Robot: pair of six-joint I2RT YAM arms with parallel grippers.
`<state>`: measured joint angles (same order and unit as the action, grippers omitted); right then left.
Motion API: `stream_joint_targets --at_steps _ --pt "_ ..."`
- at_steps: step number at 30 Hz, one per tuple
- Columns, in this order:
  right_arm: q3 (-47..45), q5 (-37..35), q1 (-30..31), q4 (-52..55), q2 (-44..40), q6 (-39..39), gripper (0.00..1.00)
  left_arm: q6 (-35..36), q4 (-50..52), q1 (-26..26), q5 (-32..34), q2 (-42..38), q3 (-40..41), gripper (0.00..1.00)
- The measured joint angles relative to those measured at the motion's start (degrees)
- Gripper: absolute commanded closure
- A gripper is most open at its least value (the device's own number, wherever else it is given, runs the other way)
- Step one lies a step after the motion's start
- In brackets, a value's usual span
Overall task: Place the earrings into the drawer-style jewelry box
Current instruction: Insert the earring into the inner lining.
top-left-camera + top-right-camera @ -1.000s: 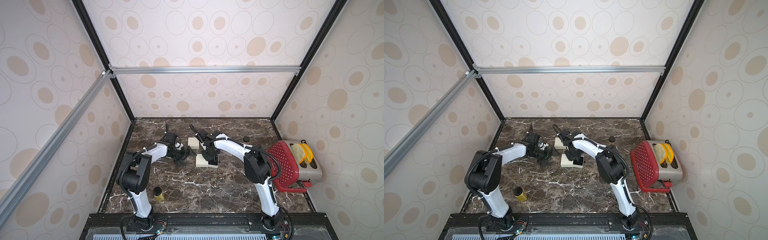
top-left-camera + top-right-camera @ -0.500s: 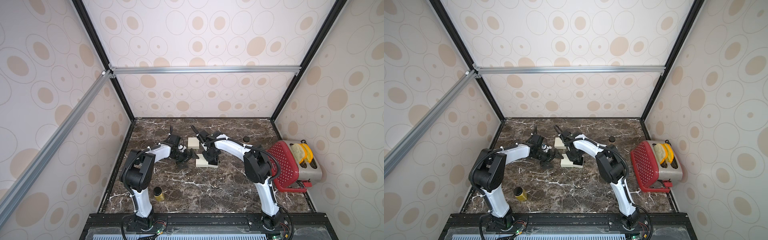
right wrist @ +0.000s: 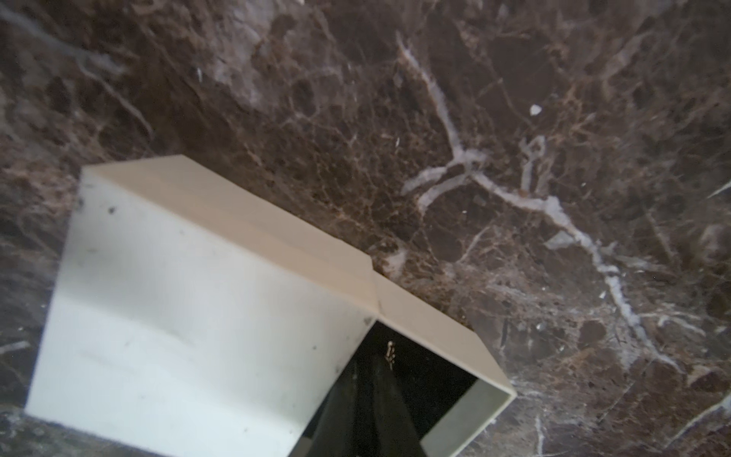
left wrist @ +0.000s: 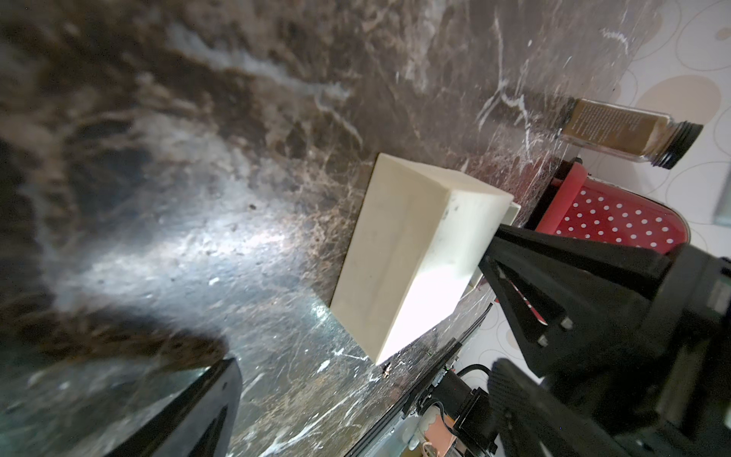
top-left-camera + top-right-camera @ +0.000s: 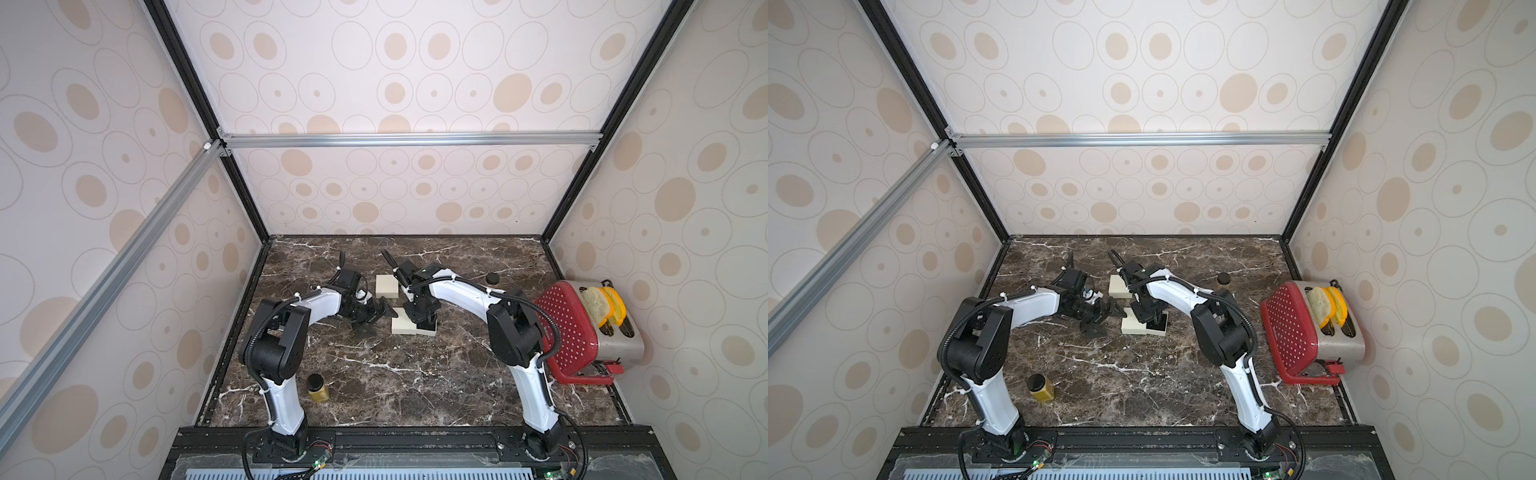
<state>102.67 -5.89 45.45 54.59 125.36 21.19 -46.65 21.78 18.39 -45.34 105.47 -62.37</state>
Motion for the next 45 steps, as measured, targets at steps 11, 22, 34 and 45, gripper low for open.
stream_joint_targets --at_steps 11,22,34,45 --pt "-0.5 1.5 -0.2 -1.2 0.0 0.0 0.88 0.0 0.0 0.0 0.0 0.0 0.0 0.01" --pt "-2.2 4.8 -1.2 -3.7 0.0 0.7 0.87 0.0 0.0 0.0 0.0 0.0 0.0 0.01" --pt "-2.5 4.5 -1.2 -4.4 -1.0 0.8 0.80 0.0 0.0 0.1 0.0 0.0 0.0 0.01" --pt "-3.0 3.8 -1.2 -3.6 -5.0 0.7 0.70 0.0 0.3 0.3 0.0 1.1 -1.3 0.01"
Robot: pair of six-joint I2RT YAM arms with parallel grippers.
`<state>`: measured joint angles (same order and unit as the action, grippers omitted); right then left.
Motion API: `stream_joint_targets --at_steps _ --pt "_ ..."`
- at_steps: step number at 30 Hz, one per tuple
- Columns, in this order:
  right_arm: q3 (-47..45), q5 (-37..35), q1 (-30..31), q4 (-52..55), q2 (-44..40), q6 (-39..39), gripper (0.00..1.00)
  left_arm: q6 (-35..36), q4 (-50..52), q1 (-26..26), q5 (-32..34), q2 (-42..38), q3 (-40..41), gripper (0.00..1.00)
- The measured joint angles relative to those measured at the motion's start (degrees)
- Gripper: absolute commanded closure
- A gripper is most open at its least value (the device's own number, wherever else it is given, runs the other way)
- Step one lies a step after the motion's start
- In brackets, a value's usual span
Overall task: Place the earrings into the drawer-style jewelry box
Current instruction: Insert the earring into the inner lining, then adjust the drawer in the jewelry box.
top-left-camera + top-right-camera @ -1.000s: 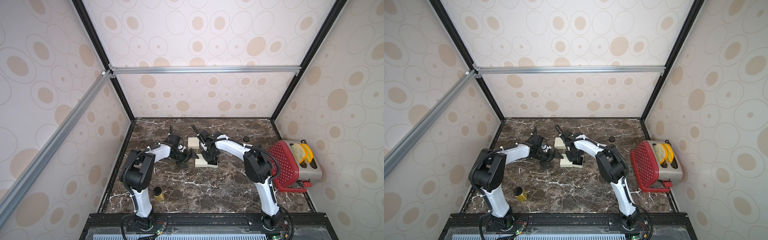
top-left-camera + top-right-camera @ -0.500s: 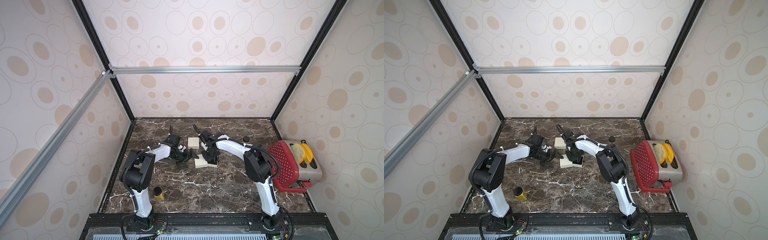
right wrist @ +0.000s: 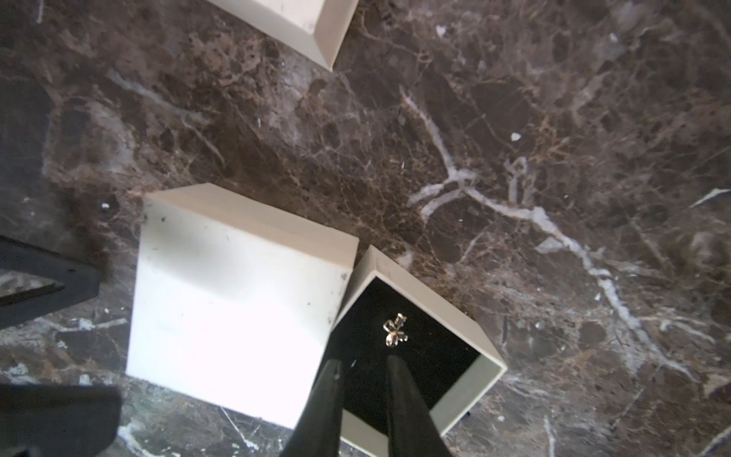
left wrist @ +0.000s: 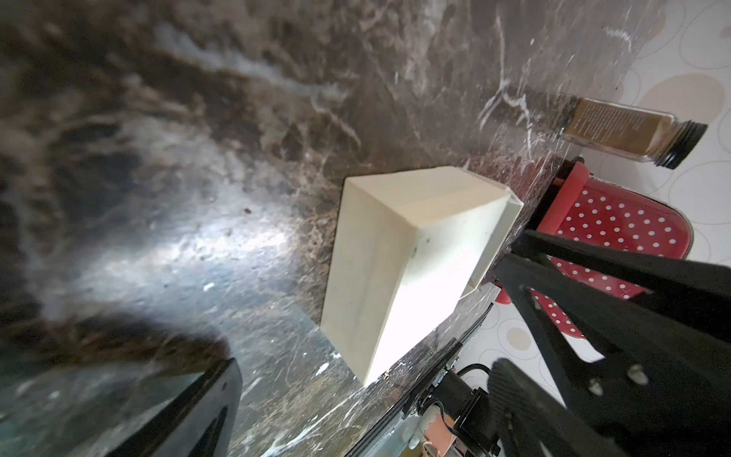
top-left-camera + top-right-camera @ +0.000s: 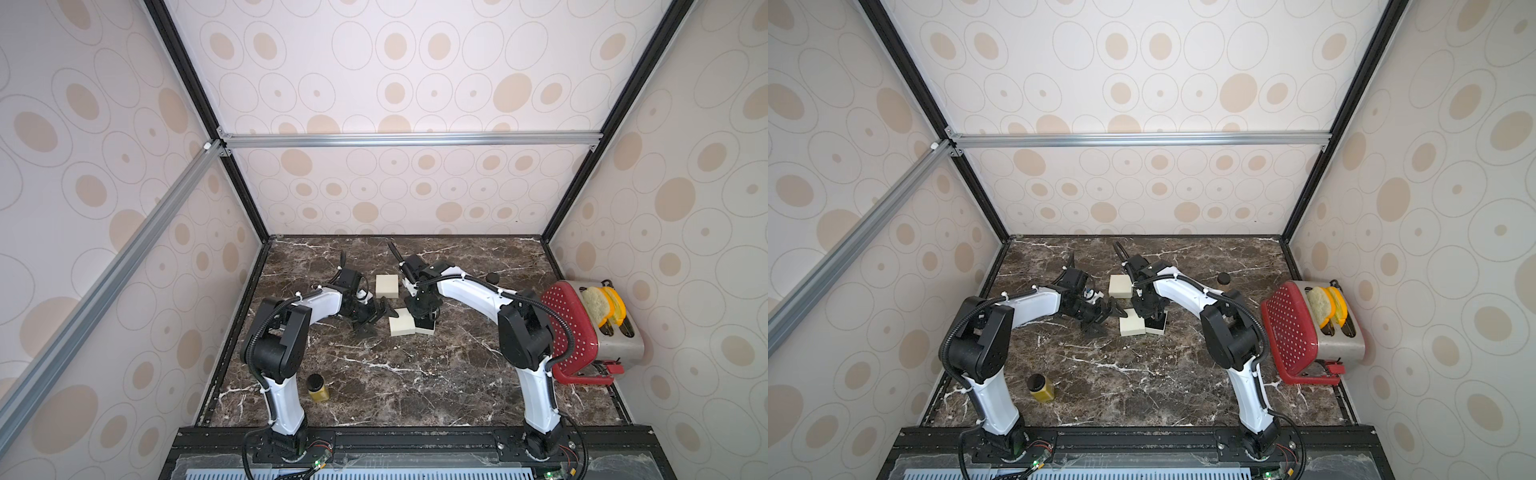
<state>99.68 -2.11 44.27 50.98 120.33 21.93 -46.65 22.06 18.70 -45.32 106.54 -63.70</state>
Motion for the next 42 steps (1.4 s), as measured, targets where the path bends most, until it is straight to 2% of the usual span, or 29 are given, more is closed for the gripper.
stream_joint_targets --at_steps 6,10,14,21,25,36,42 --pt "-10.1 -1.0 -0.8 -3.6 -8.2 1.2 0.44 0.0 1.3 0.0 0.1 2.8 -4.9 0.01" --pt "-21.2 3.8 -4.9 -10.1 -15.8 2.8 0.38 -0.3 1.5 0.1 0.3 5.3 -8.5 0.01" --pt "-28.6 10.4 -9.9 -16.7 -18.9 5.0 0.34 -0.5 2.5 0.6 0.5 7.4 -11.3 0.01" --pt "-32.7 21.0 -12.5 -25.0 -18.2 8.3 0.32 -1.0 4.3 2.6 0.7 11.5 -16.6 0.01" --pt "-32.9 24.8 -13.4 -27.8 -16.2 9.3 0.32 -1.1 5.1 3.1 0.8 13.0 -18.9 0.01" --pt "-32.3 28.4 -14.2 -29.5 -12.9 9.5 0.33 -1.4 6.4 3.5 0.8 14.3 -21.2 0.01" --pt "-31.4 28.4 -14.6 -29.2 -12.2 8.9 0.38 -1.4 7.1 3.5 0.7 15.1 -22.3 0.01"
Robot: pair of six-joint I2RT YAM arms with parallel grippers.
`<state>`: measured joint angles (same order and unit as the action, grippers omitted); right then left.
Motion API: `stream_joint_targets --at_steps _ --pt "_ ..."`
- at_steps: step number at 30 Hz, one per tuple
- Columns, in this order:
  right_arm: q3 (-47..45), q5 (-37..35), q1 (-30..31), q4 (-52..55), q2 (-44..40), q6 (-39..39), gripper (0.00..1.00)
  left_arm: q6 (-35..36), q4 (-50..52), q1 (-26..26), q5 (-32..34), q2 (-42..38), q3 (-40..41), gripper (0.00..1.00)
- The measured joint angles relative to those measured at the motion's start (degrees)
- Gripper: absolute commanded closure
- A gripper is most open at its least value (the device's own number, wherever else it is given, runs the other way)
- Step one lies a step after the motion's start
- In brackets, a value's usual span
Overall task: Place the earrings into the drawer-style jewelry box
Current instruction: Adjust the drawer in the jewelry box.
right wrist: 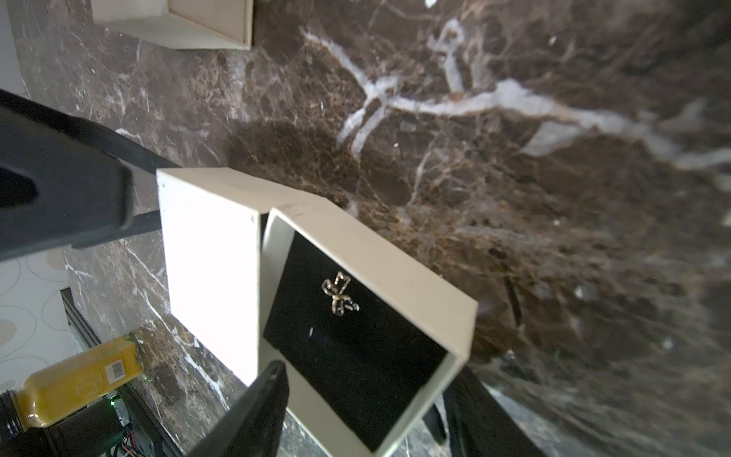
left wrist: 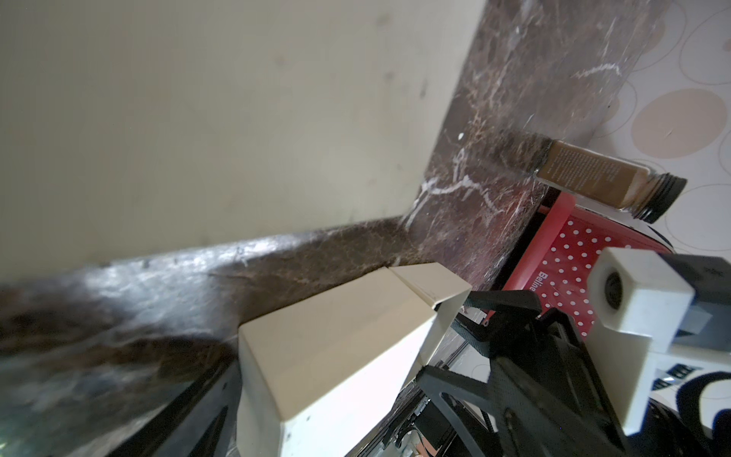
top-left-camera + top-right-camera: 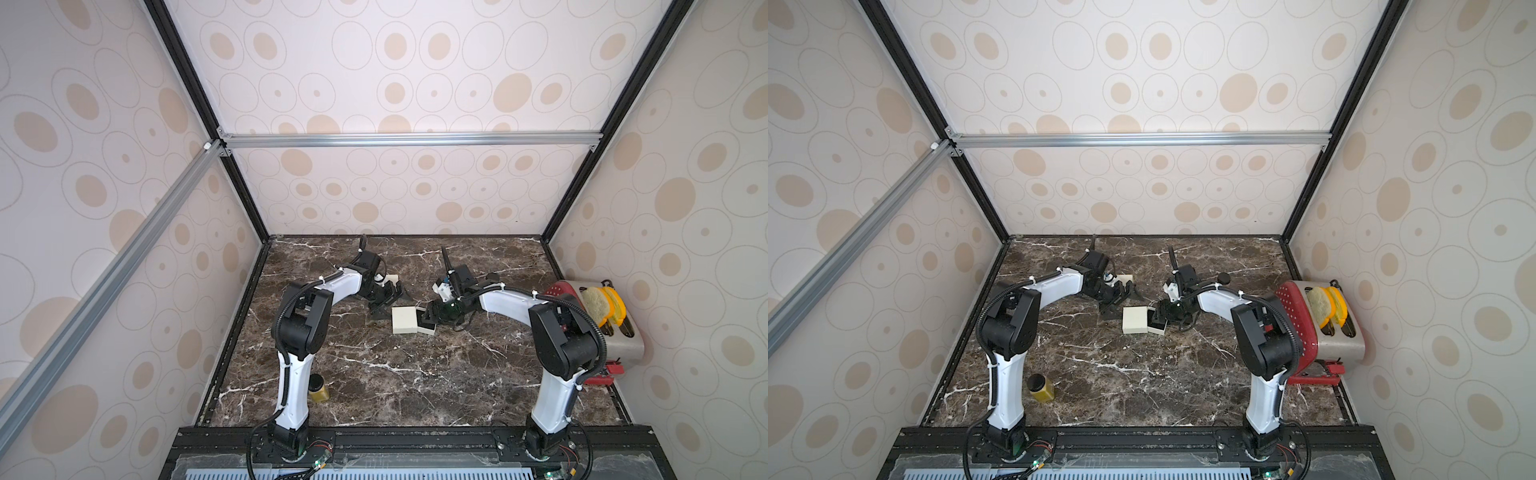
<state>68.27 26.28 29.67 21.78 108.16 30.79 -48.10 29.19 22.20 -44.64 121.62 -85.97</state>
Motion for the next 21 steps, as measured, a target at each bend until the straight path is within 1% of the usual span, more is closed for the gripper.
stream_joint_targets --at_steps 8,12,21 --pt "2.5 -1.6 -0.3 2.9 0.9 -2.2 0.46 0.0 0.6 0.0 -0.1 0.9 -1.3 0.01" --pt "3.3 -4.1 -0.3 5.0 0.9 -3.6 0.57 0.1 0.7 0.0 -0.1 0.9 -1.4 0.01" --pt "3.7 -7.1 -0.3 7.7 1.4 -4.8 0.71 0.1 0.7 0.0 -0.1 0.9 -1.4 0.01"
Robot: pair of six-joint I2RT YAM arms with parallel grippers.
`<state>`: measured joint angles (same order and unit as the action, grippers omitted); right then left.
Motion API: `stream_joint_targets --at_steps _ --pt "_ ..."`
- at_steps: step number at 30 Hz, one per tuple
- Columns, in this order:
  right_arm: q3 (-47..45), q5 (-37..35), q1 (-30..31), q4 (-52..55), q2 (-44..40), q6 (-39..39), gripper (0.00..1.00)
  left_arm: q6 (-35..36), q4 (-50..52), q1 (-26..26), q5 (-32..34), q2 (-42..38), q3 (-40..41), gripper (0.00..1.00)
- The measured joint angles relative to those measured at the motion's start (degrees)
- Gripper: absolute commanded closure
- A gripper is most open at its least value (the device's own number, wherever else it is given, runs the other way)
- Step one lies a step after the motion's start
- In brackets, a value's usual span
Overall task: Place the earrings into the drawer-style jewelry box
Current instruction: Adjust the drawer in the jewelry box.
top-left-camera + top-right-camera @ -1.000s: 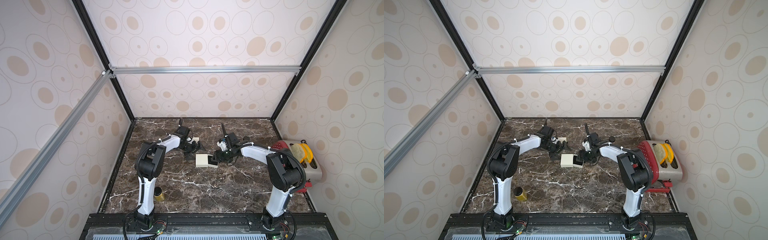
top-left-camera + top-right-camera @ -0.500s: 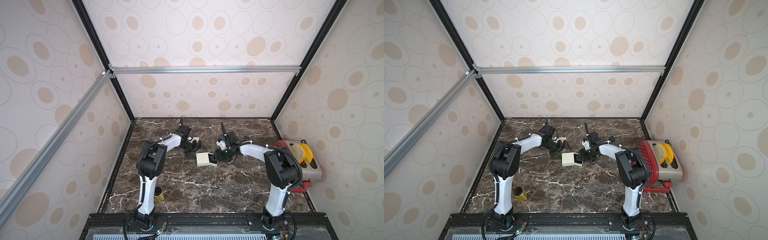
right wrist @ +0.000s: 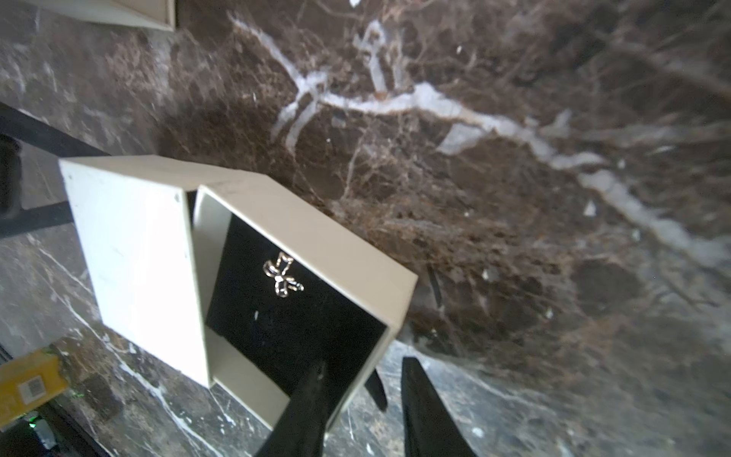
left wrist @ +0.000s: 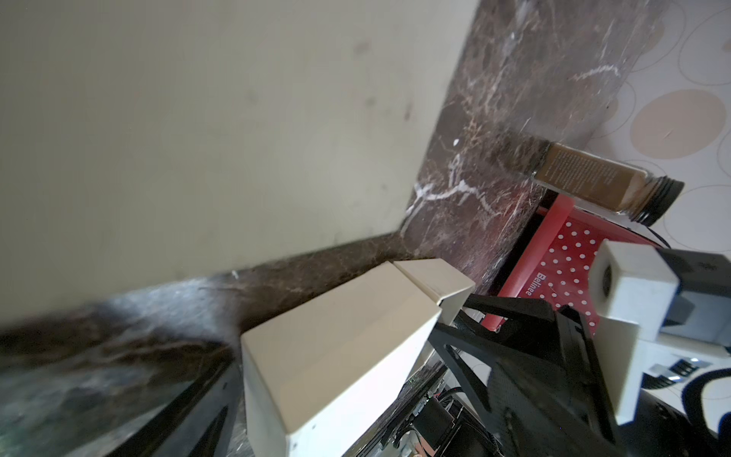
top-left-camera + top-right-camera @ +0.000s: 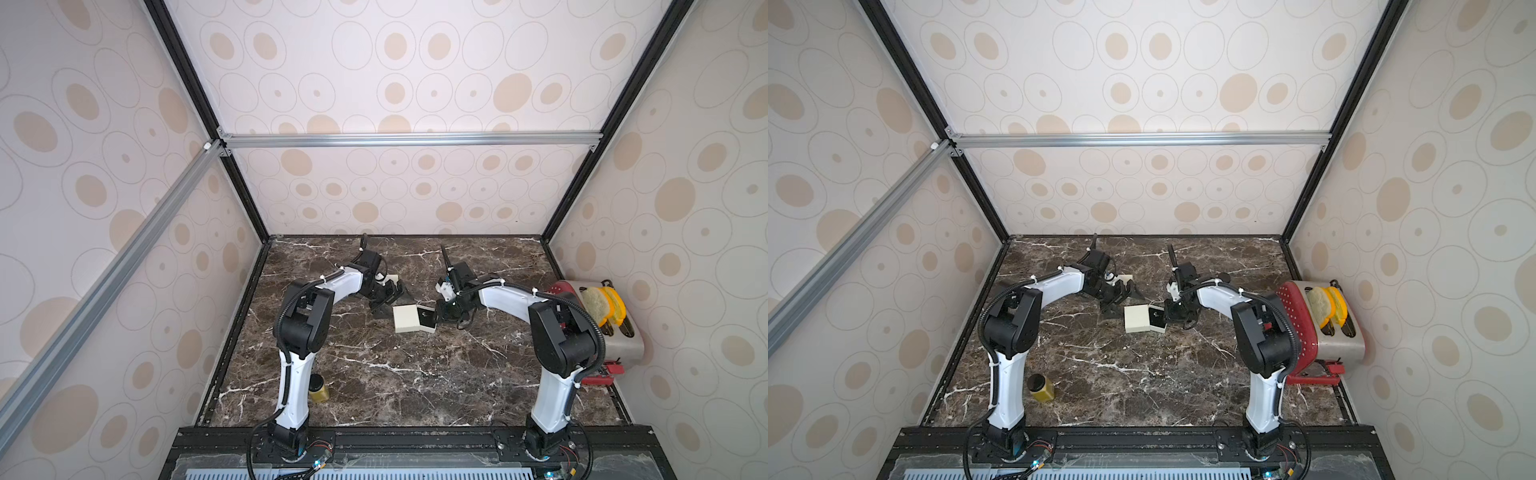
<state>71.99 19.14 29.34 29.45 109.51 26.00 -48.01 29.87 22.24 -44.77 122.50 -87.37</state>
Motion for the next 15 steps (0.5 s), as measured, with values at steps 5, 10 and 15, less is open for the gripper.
stream_joint_targets --at_steps 5,10,15 --pt "1.1 -0.9 0.2 0.9 0.3 -0.3 0.77 0.0 0.0 0.0 0.0 0.0 0.0 0.01" --pt "2.5 -1.7 0.6 1.8 0.9 -0.8 0.81 0.0 0.0 0.0 0.0 0.0 0.0 0.01" --pt "3.5 -3.2 1.1 3.6 1.0 -1.6 0.85 0.0 0.0 0.0 0.0 0.0 0.0 0.01"
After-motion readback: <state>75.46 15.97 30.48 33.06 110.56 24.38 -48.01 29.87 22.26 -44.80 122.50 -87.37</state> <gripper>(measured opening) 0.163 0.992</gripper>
